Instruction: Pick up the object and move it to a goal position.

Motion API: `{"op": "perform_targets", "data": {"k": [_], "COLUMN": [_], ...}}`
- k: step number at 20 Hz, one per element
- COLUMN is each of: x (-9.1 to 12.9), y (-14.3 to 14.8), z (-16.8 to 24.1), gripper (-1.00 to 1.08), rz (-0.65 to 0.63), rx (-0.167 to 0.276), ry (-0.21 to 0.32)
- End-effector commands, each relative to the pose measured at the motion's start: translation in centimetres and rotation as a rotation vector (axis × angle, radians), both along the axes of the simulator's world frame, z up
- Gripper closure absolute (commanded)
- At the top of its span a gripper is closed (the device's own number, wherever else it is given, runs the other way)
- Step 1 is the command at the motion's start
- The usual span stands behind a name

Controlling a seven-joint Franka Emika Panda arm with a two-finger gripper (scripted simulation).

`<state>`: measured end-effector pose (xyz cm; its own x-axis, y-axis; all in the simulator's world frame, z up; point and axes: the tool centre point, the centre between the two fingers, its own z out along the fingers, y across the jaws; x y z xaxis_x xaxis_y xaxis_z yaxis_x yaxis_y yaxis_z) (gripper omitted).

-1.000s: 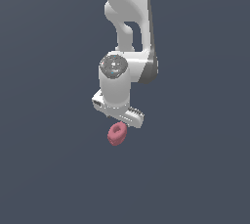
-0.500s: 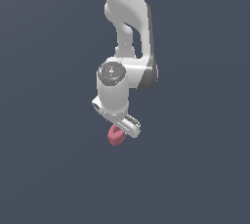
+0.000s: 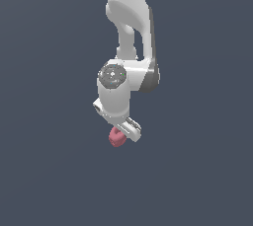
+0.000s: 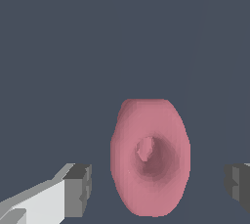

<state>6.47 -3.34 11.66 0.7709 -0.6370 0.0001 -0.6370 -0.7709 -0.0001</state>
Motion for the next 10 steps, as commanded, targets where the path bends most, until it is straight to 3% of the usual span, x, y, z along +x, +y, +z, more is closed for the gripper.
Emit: {"op": "perform_targets", "data": {"k": [1, 10], "x": [0.0, -0.1], "y": [0.0, 0.0], "z": [-0.5, -4.7], "gripper": [-0.92, -0.92], "rz": [-0.001, -0.005], "rx": [0.000, 0.000], "ry": [0.001, 0.000]}}
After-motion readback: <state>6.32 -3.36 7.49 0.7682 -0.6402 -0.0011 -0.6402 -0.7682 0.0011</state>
